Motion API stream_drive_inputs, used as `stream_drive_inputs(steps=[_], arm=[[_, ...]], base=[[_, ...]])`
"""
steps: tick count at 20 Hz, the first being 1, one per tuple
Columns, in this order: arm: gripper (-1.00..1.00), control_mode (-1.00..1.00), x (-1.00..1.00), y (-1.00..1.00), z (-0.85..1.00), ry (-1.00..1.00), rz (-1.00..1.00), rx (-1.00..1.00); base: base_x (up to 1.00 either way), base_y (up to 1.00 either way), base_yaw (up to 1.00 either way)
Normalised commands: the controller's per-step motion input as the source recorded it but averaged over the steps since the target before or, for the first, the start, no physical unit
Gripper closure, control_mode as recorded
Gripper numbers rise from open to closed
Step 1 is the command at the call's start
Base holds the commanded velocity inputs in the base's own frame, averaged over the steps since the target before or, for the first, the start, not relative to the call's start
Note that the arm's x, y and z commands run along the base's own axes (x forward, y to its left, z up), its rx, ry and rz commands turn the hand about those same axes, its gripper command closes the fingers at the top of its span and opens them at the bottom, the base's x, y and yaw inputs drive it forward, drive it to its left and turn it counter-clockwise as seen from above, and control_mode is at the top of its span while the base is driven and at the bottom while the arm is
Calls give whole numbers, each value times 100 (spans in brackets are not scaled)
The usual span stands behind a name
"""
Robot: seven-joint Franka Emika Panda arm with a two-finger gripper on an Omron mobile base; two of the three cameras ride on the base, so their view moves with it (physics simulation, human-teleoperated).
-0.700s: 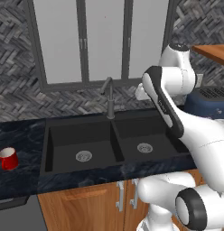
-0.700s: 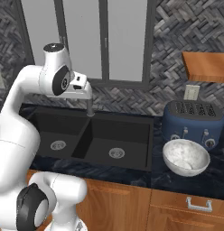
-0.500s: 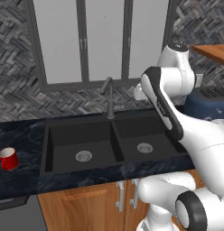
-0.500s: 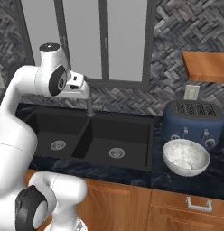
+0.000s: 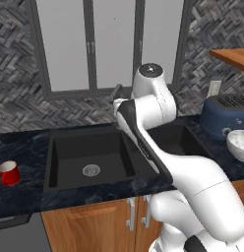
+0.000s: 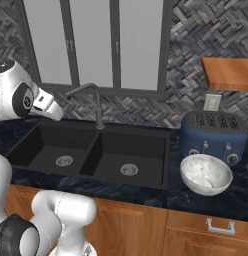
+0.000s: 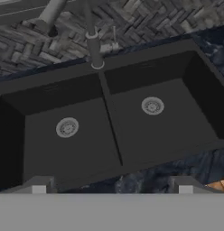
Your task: Pick the mug and place it in the sink. Pick the bowl and place it in the open cabinet and then close the cabinet.
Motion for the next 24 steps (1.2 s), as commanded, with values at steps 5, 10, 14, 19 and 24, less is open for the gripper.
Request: stream_drive_inputs(steps=[5, 10, 14, 19, 24], arm=[[-100, -100, 0, 81, -23, 10, -4, 13], [-100, -100, 0, 96, -38, 11, 9, 2], [-100, -100, 2, 100, -26, 0, 3, 0], [-100, -100, 23, 100, -28, 2, 0, 0], [-100, -100, 6, 100, -36, 5, 1, 0]], base=[[0, 0, 0], [0, 0, 0], [0, 0, 0], [0, 0, 0], [0, 0, 0]])
